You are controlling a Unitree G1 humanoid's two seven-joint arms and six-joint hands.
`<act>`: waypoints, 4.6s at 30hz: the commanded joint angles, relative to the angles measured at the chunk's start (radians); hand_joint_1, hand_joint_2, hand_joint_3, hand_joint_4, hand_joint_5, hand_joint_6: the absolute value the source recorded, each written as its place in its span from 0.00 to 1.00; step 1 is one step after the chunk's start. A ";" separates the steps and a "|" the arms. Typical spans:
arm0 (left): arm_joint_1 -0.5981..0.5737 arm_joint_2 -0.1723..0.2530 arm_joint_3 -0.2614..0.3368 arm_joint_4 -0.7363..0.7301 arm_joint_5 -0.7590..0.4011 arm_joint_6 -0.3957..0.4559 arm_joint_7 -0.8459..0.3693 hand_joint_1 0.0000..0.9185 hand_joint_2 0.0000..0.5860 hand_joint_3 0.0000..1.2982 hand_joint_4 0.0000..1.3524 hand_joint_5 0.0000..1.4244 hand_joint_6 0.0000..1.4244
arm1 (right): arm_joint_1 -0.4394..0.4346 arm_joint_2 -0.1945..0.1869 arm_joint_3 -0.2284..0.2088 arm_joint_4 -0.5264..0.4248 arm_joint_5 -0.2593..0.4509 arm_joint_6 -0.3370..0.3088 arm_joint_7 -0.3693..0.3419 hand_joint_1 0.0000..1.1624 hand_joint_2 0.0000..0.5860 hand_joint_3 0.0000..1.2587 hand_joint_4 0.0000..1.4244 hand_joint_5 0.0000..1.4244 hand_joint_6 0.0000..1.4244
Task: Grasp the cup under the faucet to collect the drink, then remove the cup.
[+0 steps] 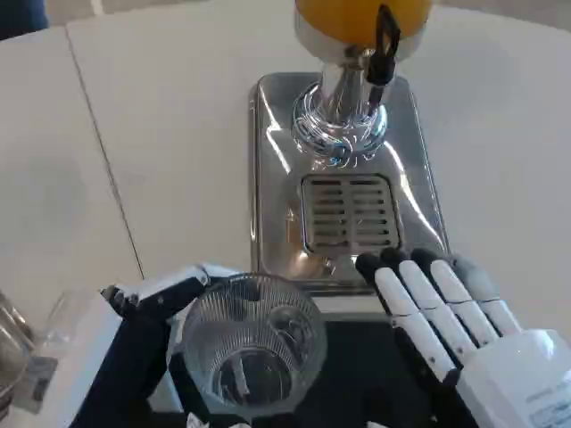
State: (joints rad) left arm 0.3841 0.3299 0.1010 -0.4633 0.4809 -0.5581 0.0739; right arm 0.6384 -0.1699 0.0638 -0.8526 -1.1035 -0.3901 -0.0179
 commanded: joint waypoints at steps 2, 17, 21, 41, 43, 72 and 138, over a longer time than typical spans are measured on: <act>0.005 -0.019 -0.007 -0.016 -0.007 -0.007 -0.005 0.84 0.00 0.87 0.92 1.00 1.00 | 0.007 0.000 0.009 -0.001 -0.001 0.010 0.008 0.11 1.00 0.00 0.00 0.00 0.00; -0.048 -0.067 -0.020 -0.001 0.027 0.047 -0.001 0.84 0.00 0.87 0.92 0.99 1.00 | 0.011 0.003 0.003 -0.017 0.011 0.039 0.005 0.11 1.00 0.00 0.00 0.00 0.00; -0.105 -0.085 -0.025 0.025 0.057 0.081 0.010 0.84 0.00 0.87 0.92 1.00 1.00 | 0.020 0.004 -0.017 -0.023 0.026 0.049 0.004 0.12 1.00 0.00 0.00 0.00 0.00; -0.515 -0.156 -0.174 0.395 0.202 0.210 0.144 0.85 0.00 0.87 0.92 0.99 1.00 | 0.041 0.006 -0.039 -0.061 0.049 0.054 0.050 0.14 1.00 0.00 0.00 0.00 0.00; -0.549 -0.154 -0.186 0.430 0.207 0.213 0.163 0.85 0.00 0.87 0.92 0.99 1.00 | 0.040 0.011 -0.033 -0.060 0.045 0.054 0.052 0.14 1.00 0.00 0.00 0.00 0.00; -1.006 -0.180 -0.375 0.928 0.262 0.290 0.317 0.85 0.00 0.87 0.92 0.99 1.00 | -0.003 0.065 0.059 -0.087 0.015 0.090 0.117 0.17 1.00 0.00 0.00 0.00 0.00; -1.117 -0.028 -0.403 1.148 0.121 0.151 0.366 0.00 0.00 0.04 0.00 0.26 0.20 | -0.059 0.101 0.140 -0.063 0.001 0.183 0.164 0.18 0.99 0.00 0.00 0.00 0.00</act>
State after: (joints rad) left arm -0.7522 0.2887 -0.3172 0.7107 0.6201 -0.3853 0.4588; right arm 0.5633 -0.0620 0.2018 -0.9263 -1.1035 -0.2064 0.1581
